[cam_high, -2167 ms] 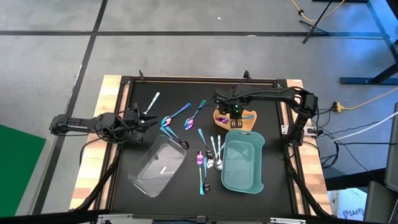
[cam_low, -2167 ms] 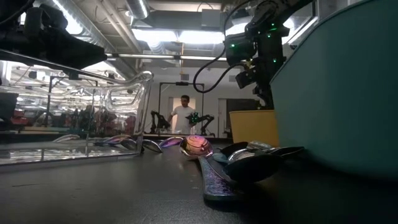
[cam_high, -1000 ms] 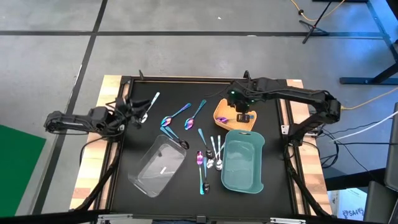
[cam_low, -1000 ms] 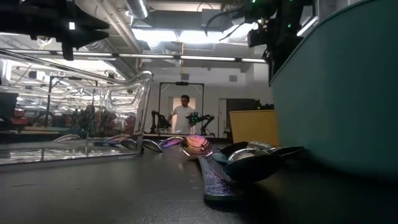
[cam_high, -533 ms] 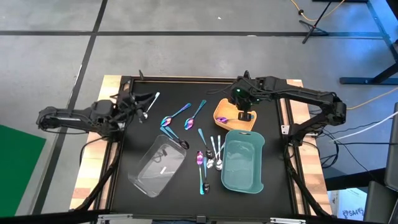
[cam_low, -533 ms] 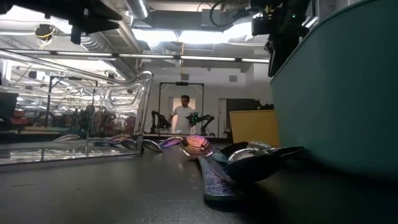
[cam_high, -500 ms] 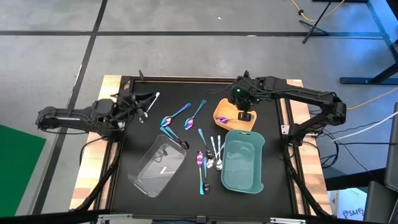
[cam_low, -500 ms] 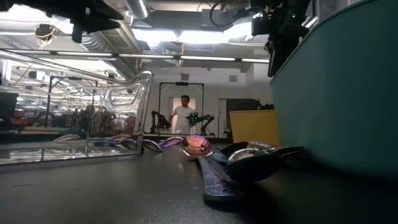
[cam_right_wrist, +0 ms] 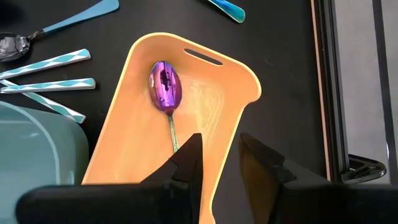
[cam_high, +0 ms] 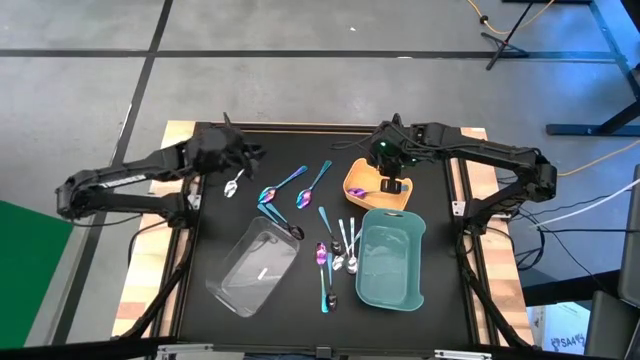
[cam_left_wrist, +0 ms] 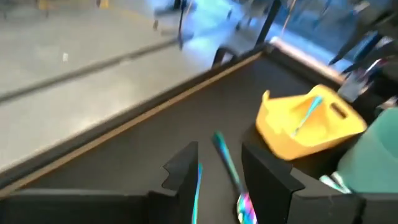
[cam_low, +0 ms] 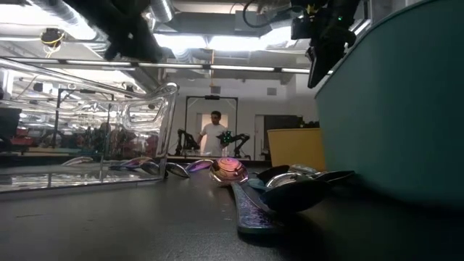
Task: Sort silverware by color (type)
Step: Put the white patterned spoon into the transparent bin
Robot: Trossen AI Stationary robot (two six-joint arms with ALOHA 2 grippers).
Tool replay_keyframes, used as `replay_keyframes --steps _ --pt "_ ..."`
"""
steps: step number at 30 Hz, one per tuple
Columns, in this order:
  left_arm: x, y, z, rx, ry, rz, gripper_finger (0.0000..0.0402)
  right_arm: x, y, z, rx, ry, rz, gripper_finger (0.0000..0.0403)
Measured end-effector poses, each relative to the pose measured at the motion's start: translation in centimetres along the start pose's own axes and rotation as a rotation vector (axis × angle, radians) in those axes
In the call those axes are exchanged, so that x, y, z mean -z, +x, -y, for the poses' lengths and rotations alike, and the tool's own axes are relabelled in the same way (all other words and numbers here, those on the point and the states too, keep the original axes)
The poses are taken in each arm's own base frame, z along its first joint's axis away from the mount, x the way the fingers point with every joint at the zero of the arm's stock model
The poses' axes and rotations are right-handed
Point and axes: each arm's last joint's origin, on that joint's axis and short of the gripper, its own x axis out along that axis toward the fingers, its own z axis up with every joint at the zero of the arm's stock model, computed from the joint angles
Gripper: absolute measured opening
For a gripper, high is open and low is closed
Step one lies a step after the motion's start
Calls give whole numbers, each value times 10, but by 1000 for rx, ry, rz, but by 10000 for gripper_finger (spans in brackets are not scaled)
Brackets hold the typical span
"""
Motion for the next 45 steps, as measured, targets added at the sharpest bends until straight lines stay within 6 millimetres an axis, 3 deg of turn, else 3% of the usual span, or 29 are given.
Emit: replay_keyframes --steps 9,16,26,45 --pt "3 45 -28 -63 -71 -218 118 0 0 0 0 0 0 90" --pt "17 69 -52 -157 -126 -386 118 0 0 0 0 0 0 90" --pt "39 83 -76 -295 -169 -623 118 0 0 0 0 0 0 90" --pt "59 109 -99 -418 -196 -761 118 0 0 0 0 -1 0 90"
